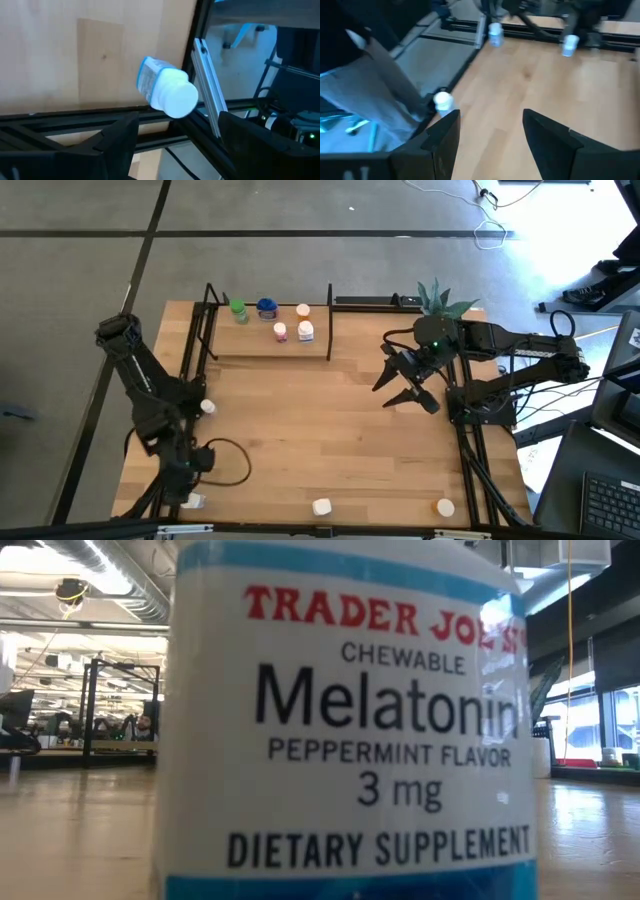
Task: Pick and place medicine bottles onto shelf by color
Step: Put the white pill bottle on the shelf
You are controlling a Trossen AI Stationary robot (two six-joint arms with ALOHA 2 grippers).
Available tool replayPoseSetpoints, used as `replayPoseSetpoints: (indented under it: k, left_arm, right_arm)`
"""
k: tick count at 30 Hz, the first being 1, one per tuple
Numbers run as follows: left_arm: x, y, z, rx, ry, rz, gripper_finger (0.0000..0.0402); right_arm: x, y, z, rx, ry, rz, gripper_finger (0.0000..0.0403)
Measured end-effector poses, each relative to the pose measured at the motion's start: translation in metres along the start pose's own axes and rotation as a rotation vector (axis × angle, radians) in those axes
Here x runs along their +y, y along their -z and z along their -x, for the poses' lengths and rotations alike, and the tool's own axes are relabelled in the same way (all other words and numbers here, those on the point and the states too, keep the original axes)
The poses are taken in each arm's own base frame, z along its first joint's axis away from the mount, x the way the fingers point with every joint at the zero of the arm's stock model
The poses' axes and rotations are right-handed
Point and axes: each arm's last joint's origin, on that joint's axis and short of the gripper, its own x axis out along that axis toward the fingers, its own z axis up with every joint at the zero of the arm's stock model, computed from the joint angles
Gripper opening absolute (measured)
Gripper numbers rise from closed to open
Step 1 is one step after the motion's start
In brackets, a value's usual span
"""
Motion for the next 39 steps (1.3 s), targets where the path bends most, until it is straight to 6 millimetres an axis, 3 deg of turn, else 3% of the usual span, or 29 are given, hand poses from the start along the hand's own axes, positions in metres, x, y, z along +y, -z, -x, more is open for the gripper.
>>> replayPoseSetpoints:
  k: [7, 19, 32, 39]
  left_arm:
    - [-0.008, 0.02, -0.01, -0.104, -0.015, -0.037, 0.0267]
    - [-0.012, 0.018, -0.063, -0.067, -0.131, -0.153, 0.0267]
    - [-0.01, 0.017, -0.069, -0.059, -0.167, -0.149, 0.0267]
    - [-0.006, 0.022, -0.087, -0.004, -0.222, -0.158, 0.0267]
  right_arm:
    - [-0.002, 0.0, 0.0, 0.007, 0.062, 0.0, 0.0218]
    - [-0.002, 0.0, 0.0, 0.006, 0.063, 0.0, 0.0218]
    - [-0.002, 0.0, 0.0, 0.006, 0.063, -0.001, 0.0218]
    - [-0.002, 0.0, 0.0, 0.006, 0.063, -0.001, 0.0218]
